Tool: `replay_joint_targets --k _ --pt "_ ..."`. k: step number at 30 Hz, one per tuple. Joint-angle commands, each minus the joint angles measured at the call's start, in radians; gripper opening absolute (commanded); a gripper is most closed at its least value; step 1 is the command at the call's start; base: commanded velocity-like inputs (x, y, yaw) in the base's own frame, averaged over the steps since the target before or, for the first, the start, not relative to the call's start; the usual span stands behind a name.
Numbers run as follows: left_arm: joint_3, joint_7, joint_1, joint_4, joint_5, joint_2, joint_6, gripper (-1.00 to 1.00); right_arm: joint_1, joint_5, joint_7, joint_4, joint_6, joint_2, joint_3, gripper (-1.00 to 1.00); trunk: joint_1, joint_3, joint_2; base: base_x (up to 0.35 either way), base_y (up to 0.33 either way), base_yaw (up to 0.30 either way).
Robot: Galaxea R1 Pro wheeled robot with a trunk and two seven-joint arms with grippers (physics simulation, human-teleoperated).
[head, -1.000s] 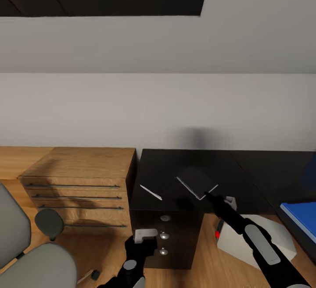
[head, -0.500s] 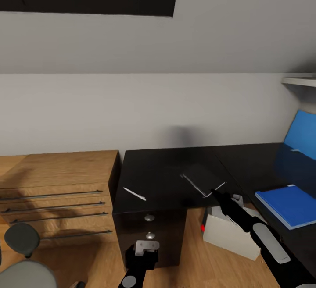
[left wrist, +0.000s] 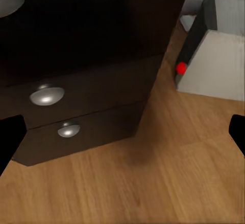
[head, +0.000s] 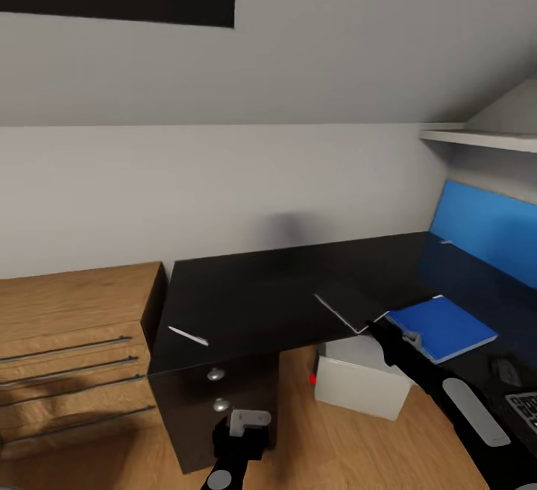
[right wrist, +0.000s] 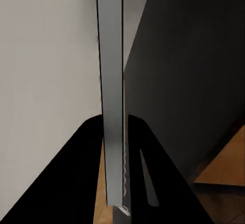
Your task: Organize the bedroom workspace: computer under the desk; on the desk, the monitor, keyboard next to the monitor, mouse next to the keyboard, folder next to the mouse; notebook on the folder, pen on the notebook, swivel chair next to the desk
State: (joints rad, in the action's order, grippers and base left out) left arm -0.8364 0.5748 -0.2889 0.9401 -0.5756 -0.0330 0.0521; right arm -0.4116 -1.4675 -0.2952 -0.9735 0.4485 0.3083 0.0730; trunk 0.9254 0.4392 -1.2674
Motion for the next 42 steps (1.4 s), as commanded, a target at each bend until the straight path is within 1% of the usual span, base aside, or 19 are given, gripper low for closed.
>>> replay_joint_targets --k 1,8,11,14,15,17,19,21,22,23,24,26,27,29,32,34,35,38,42 --pt "-0.003 0.008 -0.001 0.002 -0.003 0.001 0.005 1.00 -0.001 -0.010 -0.005 0.001 0.004 0.001 0.002 -1.00 0.000 0.001 -0.001 0.000 -0.277 -0.268" --pt "-0.003 0.008 -0.001 0.002 -0.003 0.001 0.005 1.00 -0.001 -0.017 -0.014 0.002 0.018 0.005 0.001 -1.00 0.000 0.001 -0.001 0.000 -0.271 -0.178" --pt "-0.003 0.009 -0.001 0.001 -0.003 0.001 0.005 1.00 -0.001 -0.035 -0.026 0.002 0.031 0.011 0.001 -1.00 0.000 0.001 -0.001 0.000 -0.152 -0.033" --pt "-0.003 0.009 -0.001 0.000 -0.004 0.001 0.005 1.00 -0.001 -0.044 -0.009 -0.003 0.052 0.019 -0.002 -1.00 0.000 0.001 -0.001 0.000 -0.081 -0.011" --pt "-0.003 0.009 -0.001 -0.010 -0.004 -0.002 0.005 1.00 -0.004 -0.049 0.055 -0.006 0.065 0.023 -0.026 -1.00 0.000 0.001 -0.001 0.000 -0.021 -0.003" --pt "-0.004 0.010 -0.001 -0.017 -0.004 -0.003 0.005 1.00 -0.007 -0.051 0.096 -0.006 0.070 0.024 -0.044 -1.00 0.000 0.001 -0.001 0.000 -0.015 -0.002" --pt "-0.005 0.011 -0.001 -0.024 -0.004 -0.005 0.005 1.00 -0.029 -0.053 0.204 -0.007 0.101 0.028 -0.094 -1.00 0.000 0.001 -0.001 0.000 -0.007 -0.001" --pt "-0.005 0.011 -0.001 -0.026 -0.004 -0.006 0.005 1.00 -0.045 -0.054 0.263 -0.006 0.123 0.028 -0.125 -1.00 0.000 0.001 -0.001 0.000 -0.004 -0.001" --pt "-0.005 0.011 -0.001 -0.028 -0.004 -0.006 0.005 1.00 -0.060 -0.055 0.323 -0.005 0.141 0.028 -0.158 -1.00 0.000 0.001 -0.001 0.000 -0.002 0.000" --pt "-0.006 0.010 -0.001 -0.028 -0.004 -0.006 0.005 1.00 -0.066 -0.055 0.354 -0.005 0.148 0.028 -0.175 -1.00 0.000 0.001 -0.001 0.000 -0.002 0.000" --pt "-0.006 0.011 -0.001 -0.030 -0.004 -0.007 0.005 1.00 -0.074 -0.053 0.413 -0.005 0.154 0.026 -0.202 -1.00 0.000 0.001 -0.001 0.000 -0.001 0.000" --pt "-0.005 0.011 -0.001 -0.030 -0.004 -0.007 0.005 1.00 -0.079 -0.051 0.465 -0.006 0.154 0.024 -0.221 -1.00 0.000 0.001 -0.001 0.000 0.000 0.000" --pt "-0.005 0.011 -0.001 -0.031 -0.004 -0.006 0.005 1.00 -0.083 -0.050 0.504 -0.006 0.151 0.022 -0.234 -1.00 0.000 0.001 -0.001 0.000 0.000 0.000" --pt "-0.003 0.012 -0.001 -0.031 -0.002 -0.004 0.005 1.00 -0.085 -0.050 0.532 -0.007 0.148 0.019 -0.247 -1.00 0.000 0.001 -0.001 0.000 0.000 0.000" --pt "-0.003 0.012 -0.001 -0.031 -0.002 -0.004 0.005 1.00 -0.087 -0.051 0.519 -0.009 0.149 0.019 -0.255 -1.00 0.000 0.001 -0.001 0.000 0.000 0.000" --pt "-0.003 0.012 -0.001 -0.031 -0.002 -0.005 0.005 1.00 -0.087 -0.050 0.478 -0.008 0.149 0.018 -0.257 -1.00 0.000 0.001 -0.001 0.000 0.000 0.000" --pt "-0.003 0.012 -0.001 -0.031 -0.003 -0.005 0.005 1.00 -0.087 -0.049 0.443 -0.007 0.149 0.019 -0.258 -1.00 0.000 0.001 -0.001 0.000 0.000 0.000" --pt "-0.003 0.012 -0.001 -0.031 -0.003 -0.005 0.005 1.00 -0.086 -0.048 0.391 -0.005 0.149 0.019 -0.259 -1.00 0.000 0.001 -0.001 0.000 0.000 0.000" --pt "-0.003 0.013 -0.001 -0.034 -0.004 -0.024 0.005 1.00 -0.084 -0.049 0.377 0.017 0.129 -0.001 -0.261 -1.00 0.000 0.001 -0.001 0.000 0.000 0.000"
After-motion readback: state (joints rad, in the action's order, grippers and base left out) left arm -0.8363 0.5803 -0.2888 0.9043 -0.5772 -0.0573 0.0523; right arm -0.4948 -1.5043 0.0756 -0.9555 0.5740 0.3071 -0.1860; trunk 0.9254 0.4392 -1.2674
